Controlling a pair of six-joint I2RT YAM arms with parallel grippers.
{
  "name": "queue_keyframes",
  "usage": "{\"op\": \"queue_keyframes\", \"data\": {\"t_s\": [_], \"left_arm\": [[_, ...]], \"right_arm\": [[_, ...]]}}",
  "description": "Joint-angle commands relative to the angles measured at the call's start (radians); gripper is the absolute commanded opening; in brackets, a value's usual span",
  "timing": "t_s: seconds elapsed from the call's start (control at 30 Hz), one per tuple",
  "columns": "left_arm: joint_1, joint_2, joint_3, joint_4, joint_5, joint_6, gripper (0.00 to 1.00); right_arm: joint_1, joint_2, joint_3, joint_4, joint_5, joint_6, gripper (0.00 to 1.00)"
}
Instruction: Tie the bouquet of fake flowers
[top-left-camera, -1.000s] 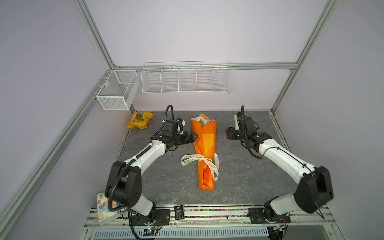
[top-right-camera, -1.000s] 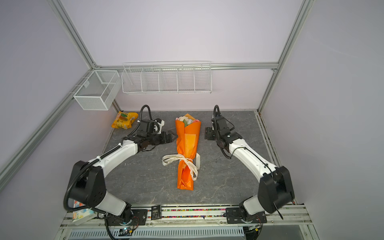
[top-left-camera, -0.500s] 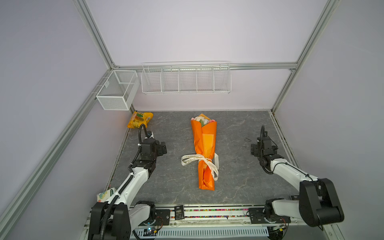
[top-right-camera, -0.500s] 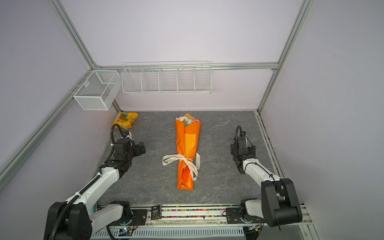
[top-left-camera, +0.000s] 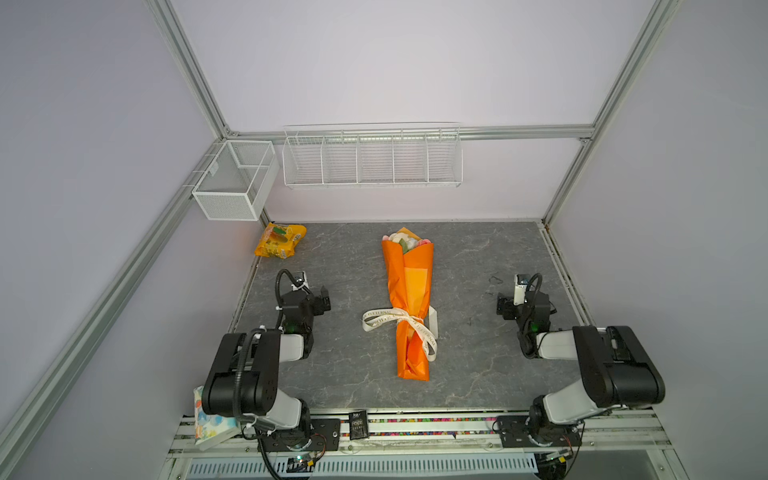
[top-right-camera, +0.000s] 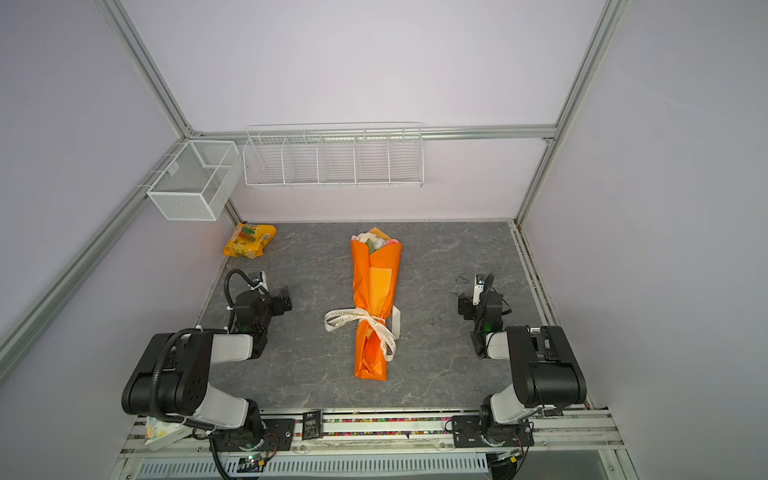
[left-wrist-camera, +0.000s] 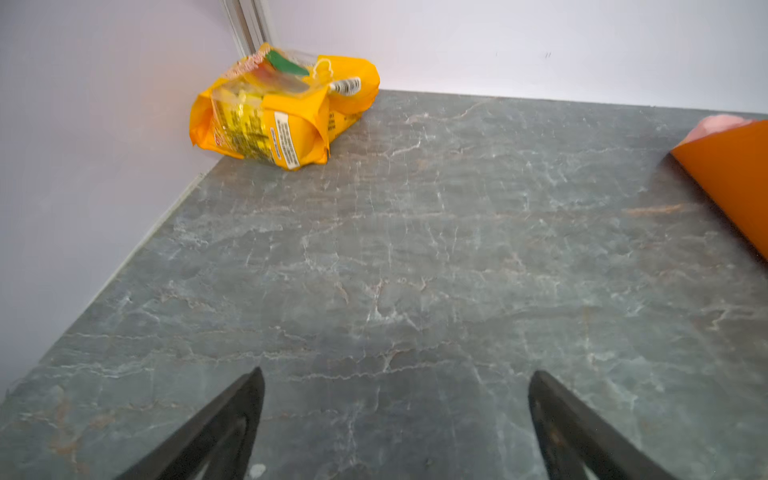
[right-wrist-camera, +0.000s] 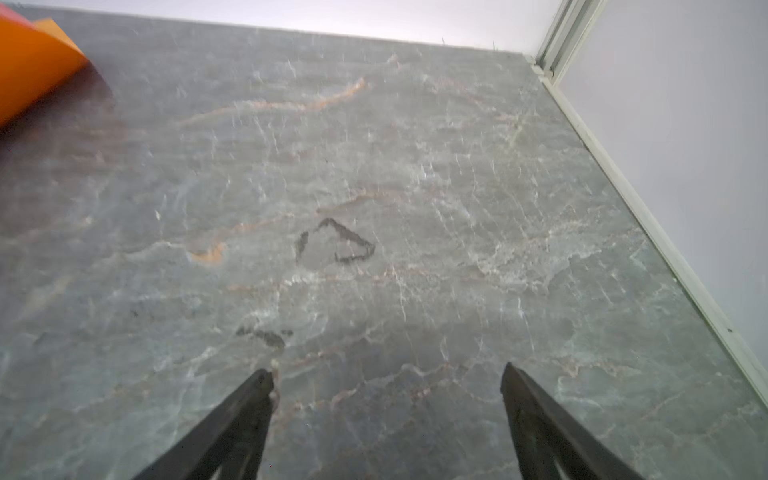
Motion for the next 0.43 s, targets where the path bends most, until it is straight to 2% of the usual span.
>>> {"op": "queue_keyframes", "data": {"t_s": [0.0,0.03,0.13,0.4], "left_arm": [[0.029,-0.014,0.05,0.064,-0.022,-0.065,0.99],[0.028,-0.01,0.055,0.053,0.001,-0.033,0.99],[0.028,0.017,0.029,0.149,0.0,-0.034,0.99],[0.027,0.012,0.033,0.132,0.002,-0.032,0.99]], "right_arm": [[0.011,-0.012,0.021,0.058,0.071,0.03,0.89],[0.01,-0.006,0.017,0.078,0.074,0.027,0.89],[0.011,-0.009,0.019,0.068,0.073,0.028,0.89],[0.011,-0.007,0.019,0.074,0.074,0.027,0.89]]}}
